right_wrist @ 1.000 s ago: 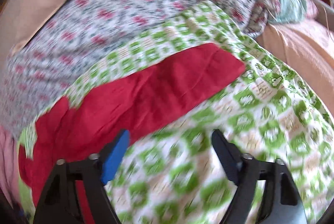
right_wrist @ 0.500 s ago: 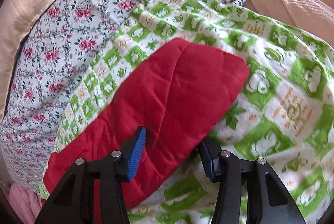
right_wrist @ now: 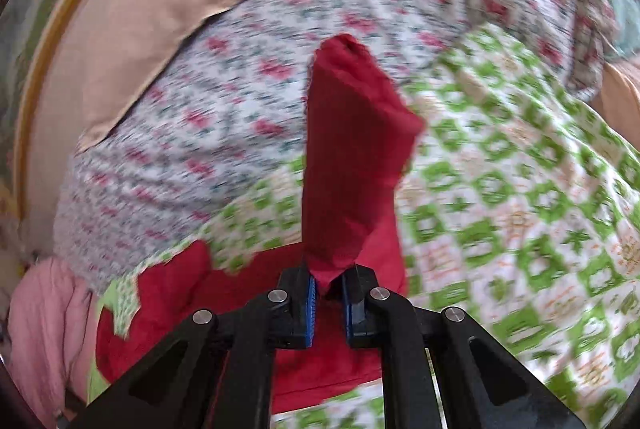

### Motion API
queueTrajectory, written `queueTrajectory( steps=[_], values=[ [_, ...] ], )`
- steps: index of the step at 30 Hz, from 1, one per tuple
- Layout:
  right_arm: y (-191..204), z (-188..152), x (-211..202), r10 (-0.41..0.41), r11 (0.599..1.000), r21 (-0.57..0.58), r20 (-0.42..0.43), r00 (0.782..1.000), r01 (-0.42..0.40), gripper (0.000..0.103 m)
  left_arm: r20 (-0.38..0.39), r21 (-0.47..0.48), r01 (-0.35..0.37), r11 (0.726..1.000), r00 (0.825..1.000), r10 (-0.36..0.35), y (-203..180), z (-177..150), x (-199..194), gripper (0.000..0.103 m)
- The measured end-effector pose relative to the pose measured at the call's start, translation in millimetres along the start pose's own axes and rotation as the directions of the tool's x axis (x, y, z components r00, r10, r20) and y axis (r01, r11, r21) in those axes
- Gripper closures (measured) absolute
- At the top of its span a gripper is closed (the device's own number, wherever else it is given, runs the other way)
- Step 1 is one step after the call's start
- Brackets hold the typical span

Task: Fold large clothes
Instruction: 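Grasp the red jacket sleeve cuff with the right tool and lift it, then fold the held sleeve across the jacket body with the right tool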

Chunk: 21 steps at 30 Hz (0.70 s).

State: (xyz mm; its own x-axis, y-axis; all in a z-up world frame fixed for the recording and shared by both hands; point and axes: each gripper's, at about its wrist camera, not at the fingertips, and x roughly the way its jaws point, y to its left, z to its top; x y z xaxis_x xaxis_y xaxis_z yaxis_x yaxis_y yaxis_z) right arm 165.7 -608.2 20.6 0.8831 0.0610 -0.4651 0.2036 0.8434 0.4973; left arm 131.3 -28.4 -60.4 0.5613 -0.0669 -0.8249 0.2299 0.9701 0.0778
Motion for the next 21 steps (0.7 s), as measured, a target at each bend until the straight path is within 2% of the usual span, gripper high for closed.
queueTrajectory(
  steps=[5, 7, 10, 14, 18, 21],
  values=[
    [94, -31, 11, 0.151, 0.977, -0.135, -0.111, 0.982, -0.165, 0.094, 0.003, -0.031, 0.073, 0.997, 0.997, -0.073, 9, 7, -3, 0.000],
    [136, -52, 23, 0.222, 0.953, -0.169, -0.176, 0.959, -0.252, 0.094, 0.009, -0.053, 0.105, 0.993, 0.994, -0.104, 17, 10, -6, 0.000],
    [184, -81, 41, 0.279, 0.918, -0.212, -0.259, 0.925, -0.336, 0.094, 0.017, -0.089, 0.165, 0.982, 0.986, -0.164, 30, 15, -7, 0.000],
    [245, -125, 74, 0.305, 0.871, -0.263, -0.371, 0.877, -0.415, 0.095, 0.041, -0.136, 0.252, 0.958, 0.968, -0.249, 48, 25, -10, 0.000],
    [290, -167, 105, 0.284, 0.840, -0.308, -0.454, 0.845, -0.447, 0.095, 0.057, -0.207, 0.350, 0.914, 0.937, -0.346, 73, 41, -6, 0.000],
    [304, -193, 127, 0.250, 0.828, -0.333, -0.502, 0.828, -0.452, 0.095, 0.064, -0.260, 0.411, 0.874, 0.910, -0.409, 88, 54, 2, 0.000]
  ],
)
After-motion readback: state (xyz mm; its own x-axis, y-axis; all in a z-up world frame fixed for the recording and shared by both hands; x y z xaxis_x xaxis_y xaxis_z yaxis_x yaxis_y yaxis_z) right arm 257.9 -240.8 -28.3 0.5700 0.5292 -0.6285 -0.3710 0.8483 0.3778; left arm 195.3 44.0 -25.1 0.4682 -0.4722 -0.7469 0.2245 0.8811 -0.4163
